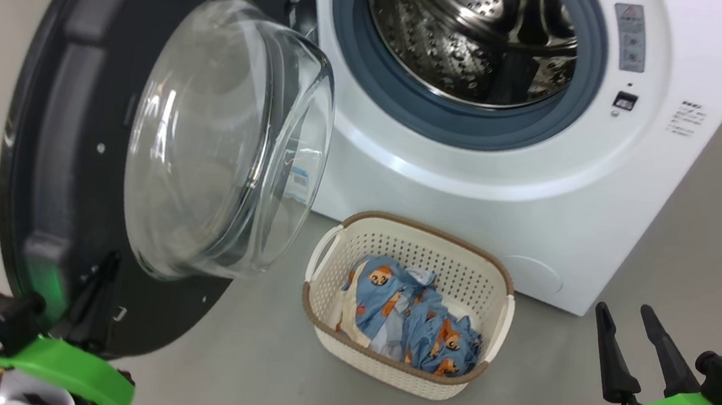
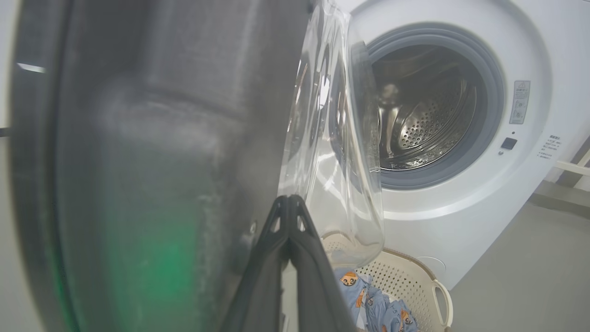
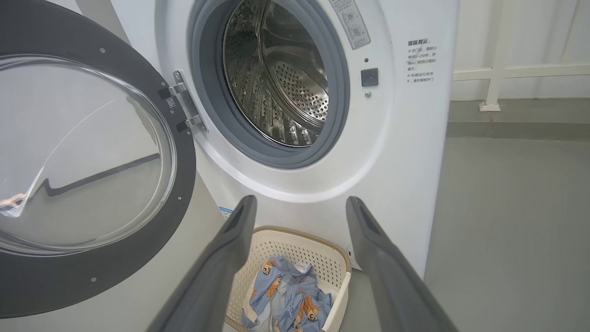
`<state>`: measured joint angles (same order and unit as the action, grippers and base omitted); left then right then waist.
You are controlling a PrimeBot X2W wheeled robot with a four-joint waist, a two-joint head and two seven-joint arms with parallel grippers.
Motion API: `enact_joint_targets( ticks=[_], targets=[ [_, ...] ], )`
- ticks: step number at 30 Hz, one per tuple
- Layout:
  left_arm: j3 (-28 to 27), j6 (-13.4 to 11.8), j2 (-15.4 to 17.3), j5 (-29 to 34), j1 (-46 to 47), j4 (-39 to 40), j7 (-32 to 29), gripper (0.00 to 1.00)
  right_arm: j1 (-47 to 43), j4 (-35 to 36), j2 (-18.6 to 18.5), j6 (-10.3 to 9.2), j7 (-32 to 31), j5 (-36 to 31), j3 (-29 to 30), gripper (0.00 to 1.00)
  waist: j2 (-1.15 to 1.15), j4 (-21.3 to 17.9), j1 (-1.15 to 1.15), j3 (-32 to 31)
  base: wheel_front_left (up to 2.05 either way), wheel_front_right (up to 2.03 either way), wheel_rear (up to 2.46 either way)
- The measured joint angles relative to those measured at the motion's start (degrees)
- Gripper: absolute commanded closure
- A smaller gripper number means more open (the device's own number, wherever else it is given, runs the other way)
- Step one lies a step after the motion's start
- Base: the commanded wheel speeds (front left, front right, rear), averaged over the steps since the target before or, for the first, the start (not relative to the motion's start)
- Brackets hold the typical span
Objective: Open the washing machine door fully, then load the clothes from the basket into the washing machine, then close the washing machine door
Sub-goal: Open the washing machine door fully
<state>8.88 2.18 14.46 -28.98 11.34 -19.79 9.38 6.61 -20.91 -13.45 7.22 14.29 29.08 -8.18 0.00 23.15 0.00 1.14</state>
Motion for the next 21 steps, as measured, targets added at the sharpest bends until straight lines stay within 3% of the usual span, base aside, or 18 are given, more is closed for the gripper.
enact_joint_targets(
  ticks=[21],
  targets=[
    [-2.36, 2.86, 3.63, -3.24, 17.5, -19.59, -1.67, 1.0, 5.75, -0.14, -0.78, 0.0, 0.0, -0.53, 1.05, 0.0, 0.0, 5.06, 0.0, 7.88, 0.0, 0.0, 0.0]
  ],
)
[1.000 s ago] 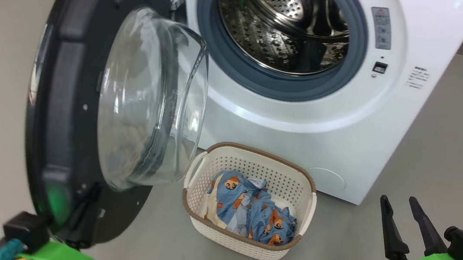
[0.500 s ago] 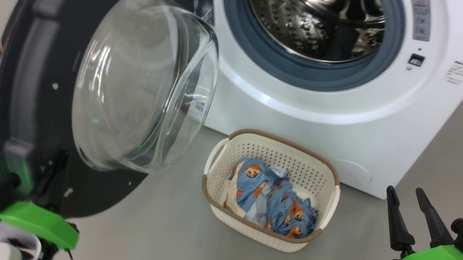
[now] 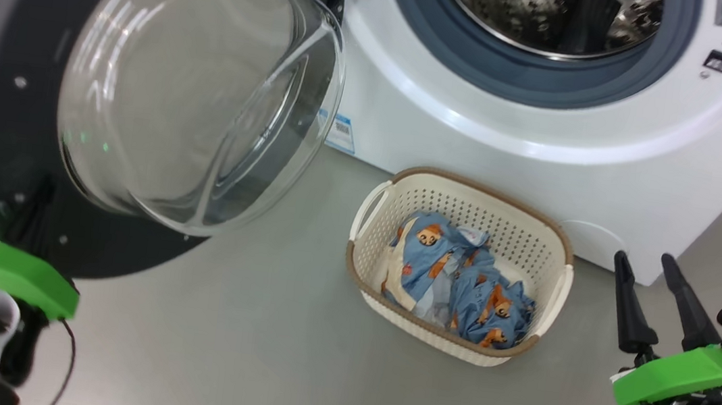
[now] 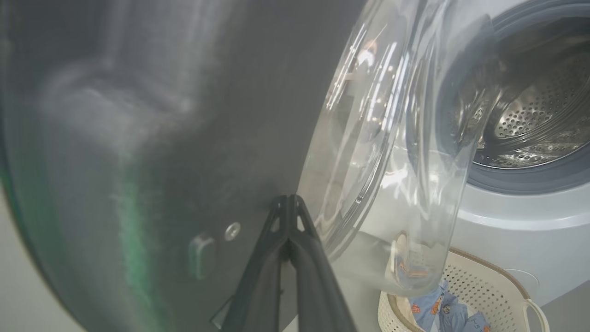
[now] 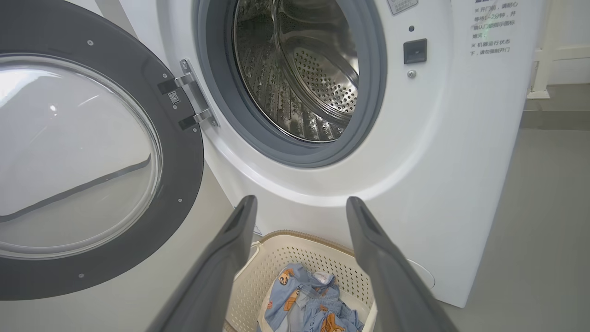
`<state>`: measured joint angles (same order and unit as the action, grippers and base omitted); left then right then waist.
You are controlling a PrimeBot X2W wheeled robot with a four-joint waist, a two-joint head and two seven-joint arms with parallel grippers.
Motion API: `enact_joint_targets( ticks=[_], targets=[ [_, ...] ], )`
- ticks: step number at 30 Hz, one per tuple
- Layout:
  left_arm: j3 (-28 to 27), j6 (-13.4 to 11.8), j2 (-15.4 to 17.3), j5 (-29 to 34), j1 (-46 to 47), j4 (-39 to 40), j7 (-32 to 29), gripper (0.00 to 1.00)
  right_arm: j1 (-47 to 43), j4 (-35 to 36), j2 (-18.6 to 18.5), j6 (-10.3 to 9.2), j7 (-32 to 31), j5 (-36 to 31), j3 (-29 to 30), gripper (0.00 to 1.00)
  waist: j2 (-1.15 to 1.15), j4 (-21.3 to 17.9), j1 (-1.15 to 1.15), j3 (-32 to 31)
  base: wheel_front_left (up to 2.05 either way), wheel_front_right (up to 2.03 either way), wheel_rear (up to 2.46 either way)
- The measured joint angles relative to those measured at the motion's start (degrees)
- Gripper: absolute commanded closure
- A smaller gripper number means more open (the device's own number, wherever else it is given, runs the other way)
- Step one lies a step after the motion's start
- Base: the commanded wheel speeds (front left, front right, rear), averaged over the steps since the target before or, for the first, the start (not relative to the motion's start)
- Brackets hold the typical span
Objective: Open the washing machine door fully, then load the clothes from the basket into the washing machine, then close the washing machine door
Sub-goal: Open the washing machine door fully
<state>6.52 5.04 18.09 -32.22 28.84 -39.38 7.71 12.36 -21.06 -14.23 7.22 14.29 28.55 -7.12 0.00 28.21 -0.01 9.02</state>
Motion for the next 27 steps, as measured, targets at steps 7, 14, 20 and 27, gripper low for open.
enact_joint_targets(
  ticks=[7, 14, 20, 27],
  targets=[
    [-0.07, 0.57, 1.45, -0.01, 6.63, -7.72, -0.14, 1.0, 2.29, -0.23, -0.38, 0.0, 0.0, -0.37, 0.22, 0.0, 0.0, 1.08, 0.0, 2.44, 0.0, 0.0, 0.0],
    [-0.38, 1.48, 1.83, -1.12, 12.29, -14.75, -0.15, 1.0, 3.78, -0.24, -0.94, 0.0, 0.0, -0.4, 0.37, 0.0, 0.0, 1.35, 0.0, 4.3, 0.0, 0.0, 0.0],
    [-0.27, 1.49, 2.9, -1.11, 16.58, -20.34, -0.02, 1.0, 3.93, -0.26, -0.73, 0.0, 0.0, -0.4, 0.45, 0.0, 0.0, 1.27, 0.0, 5.05, 0.0, 0.0, 0.0],
    [0.54, 1.57, 3.45, -1.09, 18.89, -24.55, 1.58, 1.0, 4.62, -0.4, -0.26, 0.0, 0.0, -0.4, 0.35, 0.0, 0.0, 0.58, 0.0, 4.92, 0.0, 0.0, 0.0]
  ],
)
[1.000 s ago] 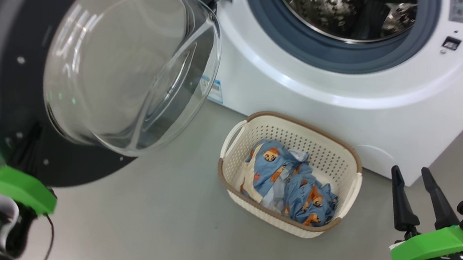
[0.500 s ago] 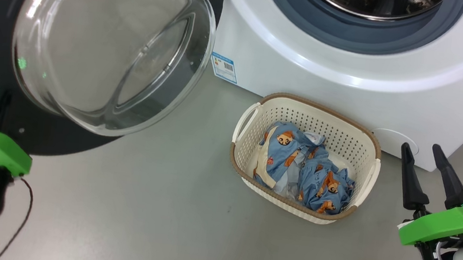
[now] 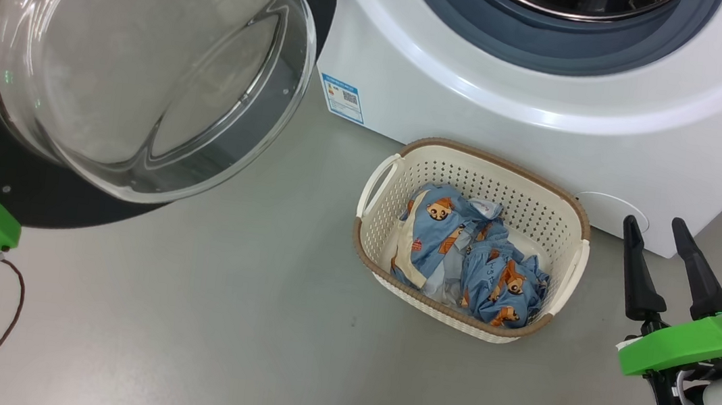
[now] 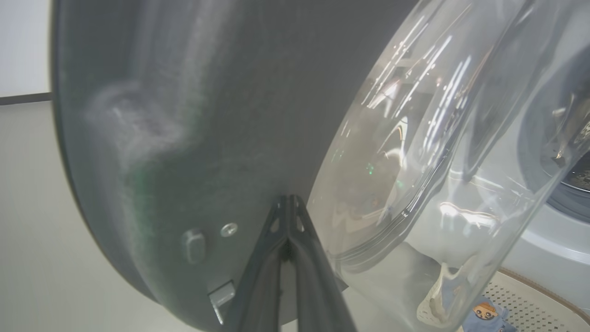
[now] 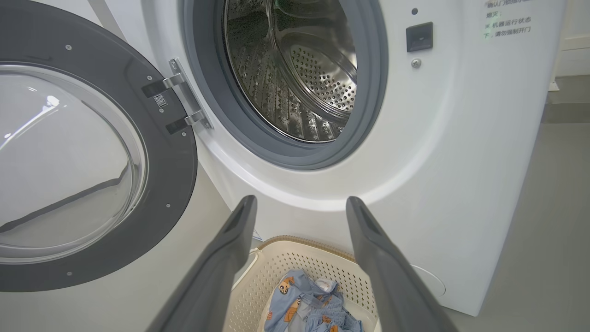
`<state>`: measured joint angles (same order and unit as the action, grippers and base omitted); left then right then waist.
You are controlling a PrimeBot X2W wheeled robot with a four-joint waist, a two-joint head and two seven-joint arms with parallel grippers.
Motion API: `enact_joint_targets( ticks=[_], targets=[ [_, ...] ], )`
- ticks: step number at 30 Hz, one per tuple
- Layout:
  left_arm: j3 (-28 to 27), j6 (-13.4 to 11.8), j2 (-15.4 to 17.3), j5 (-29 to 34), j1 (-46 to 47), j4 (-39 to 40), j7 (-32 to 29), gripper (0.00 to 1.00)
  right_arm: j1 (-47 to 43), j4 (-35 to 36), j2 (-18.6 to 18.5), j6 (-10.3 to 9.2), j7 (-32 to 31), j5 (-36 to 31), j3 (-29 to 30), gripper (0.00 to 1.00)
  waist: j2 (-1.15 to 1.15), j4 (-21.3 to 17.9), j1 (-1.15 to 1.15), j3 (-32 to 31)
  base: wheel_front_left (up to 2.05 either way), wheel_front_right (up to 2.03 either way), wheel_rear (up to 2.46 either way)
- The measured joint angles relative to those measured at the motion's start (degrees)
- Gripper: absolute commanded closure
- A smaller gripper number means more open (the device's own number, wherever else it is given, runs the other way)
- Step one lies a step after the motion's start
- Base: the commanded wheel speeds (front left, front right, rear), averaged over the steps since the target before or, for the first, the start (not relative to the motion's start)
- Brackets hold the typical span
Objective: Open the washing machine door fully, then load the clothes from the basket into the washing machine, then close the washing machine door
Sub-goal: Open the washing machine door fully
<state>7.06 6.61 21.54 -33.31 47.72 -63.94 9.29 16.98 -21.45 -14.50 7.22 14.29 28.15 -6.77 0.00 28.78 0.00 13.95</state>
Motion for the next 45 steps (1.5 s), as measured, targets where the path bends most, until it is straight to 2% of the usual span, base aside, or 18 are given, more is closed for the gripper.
enact_joint_targets(
  ticks=[15, 24, 26, 27, 45],
  targets=[
    [3.81, 0.92, 0.13, 0.6, 1.37, -3.93, 2.41, 1.0, -0.69, -0.41, 0.76, 0.0, 0.0, 0.09, 0.65, 0.0, 0.0, -0.24, 0.0, -2.65, 0.0, 0.0, 0.0],
    [7.81, 0.92, 0.7, -0.36, -1.7, -0.2, 3.28, 1.0, -2.82, -0.44, 1.8, 0.0, 0.0, 0.19, 1.18, 0.0, 0.0, -0.08, 0.0, -5.82, 0.0, 0.0, 0.0],
    [8.21, 0.92, 0.78, -0.63, -2.37, 0.49, 3.34, 0.52, -3.07, -0.4, 1.81, 0.0, 0.0, 0.19, 1.2, 0.0, 0.0, -0.06, 0.01, -6.1, 0.0, 0.0, 0.0],
    [8.64, 0.92, 0.9, -0.86, -3.02, 1.1, 3.37, 0.0, -3.31, -0.4, 1.85, 0.0, 0.0, 0.19, 1.2, 0.0, 0.0, -0.06, 0.0, -6.38, 0.0, 0.0, 0.0],
    [11.12, 0.89, 0.88, -3.99, -14.25, 15.69, 4.86, 0.0, -5.84, 0.87, 2.11, 0.0, 0.0, 0.1, 0.44, 0.0, 0.0, -3.23, 0.01, -10.28, 0.0, 0.0, 0.0]
  ],
)
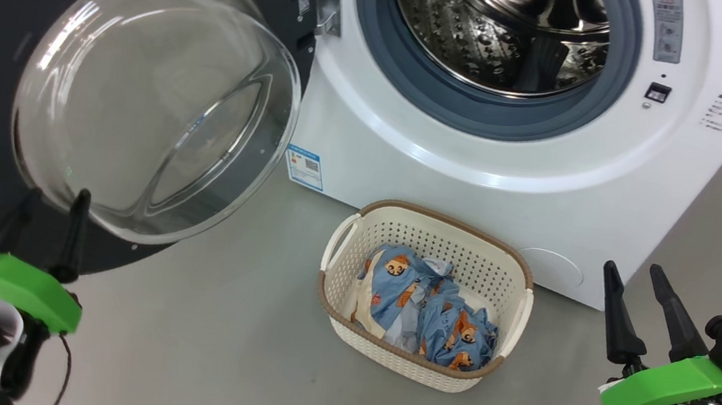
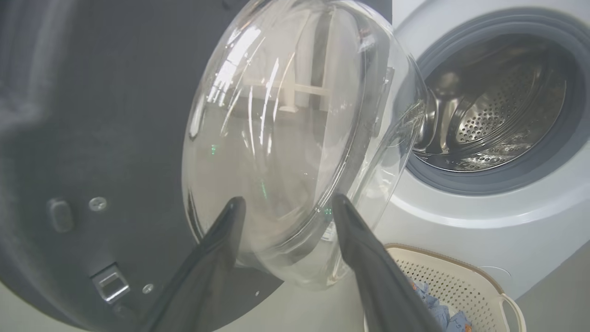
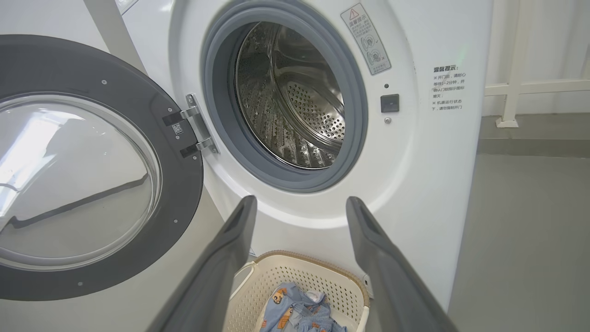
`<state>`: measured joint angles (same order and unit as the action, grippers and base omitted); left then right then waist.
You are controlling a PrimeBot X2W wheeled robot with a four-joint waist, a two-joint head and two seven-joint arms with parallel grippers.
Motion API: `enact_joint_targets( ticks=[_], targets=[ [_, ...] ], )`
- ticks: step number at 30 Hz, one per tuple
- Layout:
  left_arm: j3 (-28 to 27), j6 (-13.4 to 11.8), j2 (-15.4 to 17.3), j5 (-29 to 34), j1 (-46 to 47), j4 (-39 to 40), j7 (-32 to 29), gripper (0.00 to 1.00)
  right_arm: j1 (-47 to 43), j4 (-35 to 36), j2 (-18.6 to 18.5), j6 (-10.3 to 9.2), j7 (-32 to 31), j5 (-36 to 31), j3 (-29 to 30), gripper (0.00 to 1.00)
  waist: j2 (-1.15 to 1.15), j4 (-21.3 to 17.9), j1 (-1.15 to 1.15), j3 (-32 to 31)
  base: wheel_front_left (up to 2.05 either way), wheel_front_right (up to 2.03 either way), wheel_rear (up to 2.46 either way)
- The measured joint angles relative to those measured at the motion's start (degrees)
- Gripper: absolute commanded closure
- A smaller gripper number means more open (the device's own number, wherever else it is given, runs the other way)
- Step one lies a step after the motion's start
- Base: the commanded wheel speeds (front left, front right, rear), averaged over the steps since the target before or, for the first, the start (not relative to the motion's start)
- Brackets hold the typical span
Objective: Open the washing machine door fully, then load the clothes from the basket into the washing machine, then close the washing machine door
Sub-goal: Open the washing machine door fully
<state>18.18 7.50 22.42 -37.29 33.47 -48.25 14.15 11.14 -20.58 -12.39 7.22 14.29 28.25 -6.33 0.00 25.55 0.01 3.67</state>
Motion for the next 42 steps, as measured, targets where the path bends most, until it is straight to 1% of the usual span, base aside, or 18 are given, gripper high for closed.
enact_joint_targets(
  ticks=[11, 21, 32, 37, 42],
  targets=[
    [-0.24, -3.96, -1.12, -0.04, -9.38, 12.44, 0.07, 0.0, -1.39, 0.22, 0.21, 0.0, 0.0, 0.01, -3.01, 0.0, 0.0, -4.53, 0.0, -2.55, 0.0, 0.0, 0.0],
    [-0.7, -7.58, -1.54, -0.24, -15.81, 21.17, 0.07, 0.0, -1.38, 0.49, -0.09, 0.0, 0.0, 0.07, -4.3, 0.0, 0.0, -10.68, -0.01, -3.83, 0.0, 0.0, 0.0],
    [-0.9, -9.99, -2.15, -0.38, -20.09, 25.9, 0.07, 0.0, -1.25, 0.89, -0.87, 0.0, 0.0, -0.11, -4.63, 0.0, 0.0, -18.17, -0.01, -4.32, 0.0, 0.0, 0.0],
    [-1.42, -10.17, -2.43, -0.29, -21.1, 27.37, 0.07, 0.0, -1.1, 1.22, -1.43, 0.0, 0.0, -0.19, -4.58, 0.0, 0.0, -21.06, -0.01, -4.18, 0.0, 0.0, 0.0],
    [-1.86, -10.59, -2.78, 1.09, -21.95, 28.81, 0.07, 0.0, -1.09, 1.36, -1.94, 0.0, 0.0, -0.6, -4.72, 0.0, 0.0, -23.22, -0.01, -3.86, 0.0, 0.0, 0.0]
  ],
)
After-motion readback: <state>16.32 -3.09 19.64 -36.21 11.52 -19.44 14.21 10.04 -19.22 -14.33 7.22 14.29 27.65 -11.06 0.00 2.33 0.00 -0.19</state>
